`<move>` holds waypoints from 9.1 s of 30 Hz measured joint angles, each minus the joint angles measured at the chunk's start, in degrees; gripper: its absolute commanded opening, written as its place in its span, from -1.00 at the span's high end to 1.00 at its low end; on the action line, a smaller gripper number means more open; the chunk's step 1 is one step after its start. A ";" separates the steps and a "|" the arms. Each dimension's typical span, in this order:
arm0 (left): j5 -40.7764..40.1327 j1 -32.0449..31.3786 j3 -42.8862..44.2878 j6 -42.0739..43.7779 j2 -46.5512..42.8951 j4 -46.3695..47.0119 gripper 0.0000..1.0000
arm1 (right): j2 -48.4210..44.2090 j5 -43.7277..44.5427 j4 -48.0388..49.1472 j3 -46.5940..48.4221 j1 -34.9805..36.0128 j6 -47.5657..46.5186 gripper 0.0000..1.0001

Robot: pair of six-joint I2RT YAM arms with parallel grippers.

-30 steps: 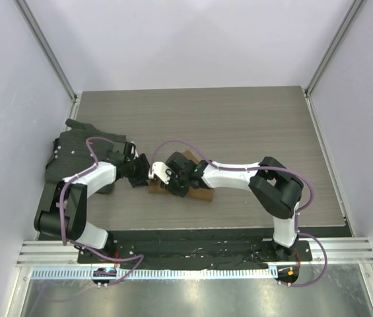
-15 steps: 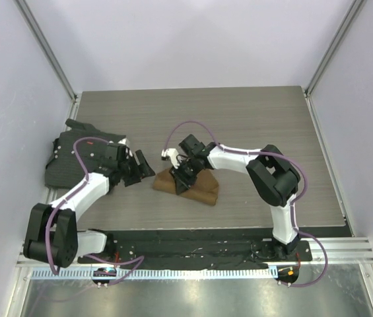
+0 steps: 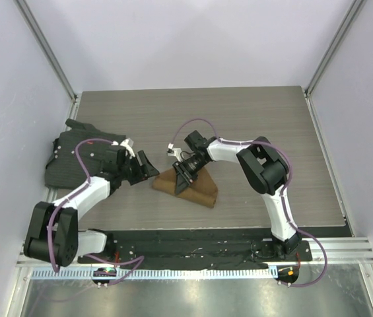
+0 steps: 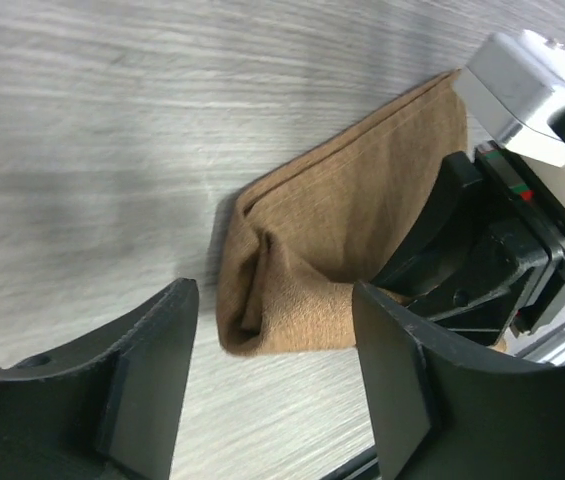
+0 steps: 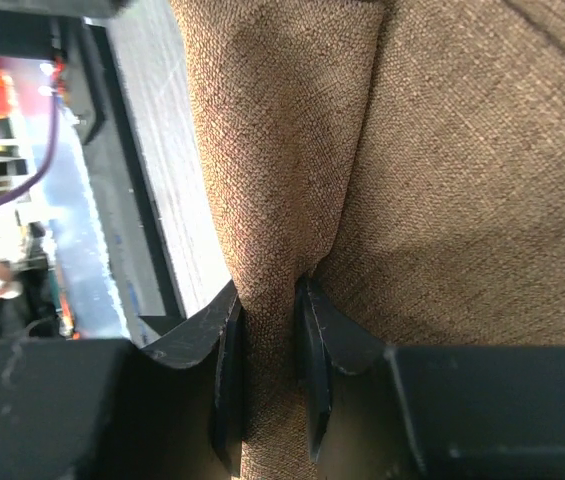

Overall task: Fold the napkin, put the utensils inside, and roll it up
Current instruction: Roll the napkin with the utensil

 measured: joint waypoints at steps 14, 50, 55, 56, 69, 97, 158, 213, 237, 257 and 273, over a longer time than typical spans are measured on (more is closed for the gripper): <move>5.46 -0.94 0.02 -1.36 10.29 8.11 0.27 | 5.16 -10.21 -0.55 1.86 -3.45 1.46 0.43; 7.85 -1.18 8.70 -2.78 18.97 -0.15 1.00 | -27.89 45.42 17.27 -18.23 14.78 -3.06 -0.51; 7.85 -1.18 8.90 -2.82 19.08 -0.66 1.00 | -27.47 52.09 18.58 -19.58 16.68 -4.92 -0.46; 7.85 -1.18 8.96 -2.84 19.08 -0.76 1.00 | -26.99 52.96 19.23 -19.58 16.68 -5.25 -0.44; 7.78 -1.18 9.88 -2.86 19.19 -2.91 1.00 | -22.43 51.82 19.85 -19.58 16.61 -5.84 -0.19; 0.31 -1.18 5.14 -2.62 6.23 -3.10 -0.39 | -11.21 6.62 25.31 -18.45 0.22 6.08 0.41; 6.78 -1.18 7.37 -4.20 16.83 -3.30 1.00 | -21.88 56.39 18.88 -16.94 20.37 -8.72 -0.32; 5.16 -1.31 2.36 -2.82 10.10 -1.03 1.00 | -4.74 0.94 14.10 -8.46 2.27 6.01 0.06; 5.70 -1.31 7.04 -3.85 17.66 -2.78 1.00 | -23.32 43.54 13.79 -13.31 18.75 -0.72 -0.42; 6.05 -1.31 9.03 -4.20 19.56 -3.19 0.98 | -17.81 49.00 13.05 -14.67 18.60 -6.38 -0.03; -6.91 -1.40 11.50 -1.62 12.72 -7.39 -0.49 | -13.57 20.96 17.57 -14.91 6.56 -1.53 0.24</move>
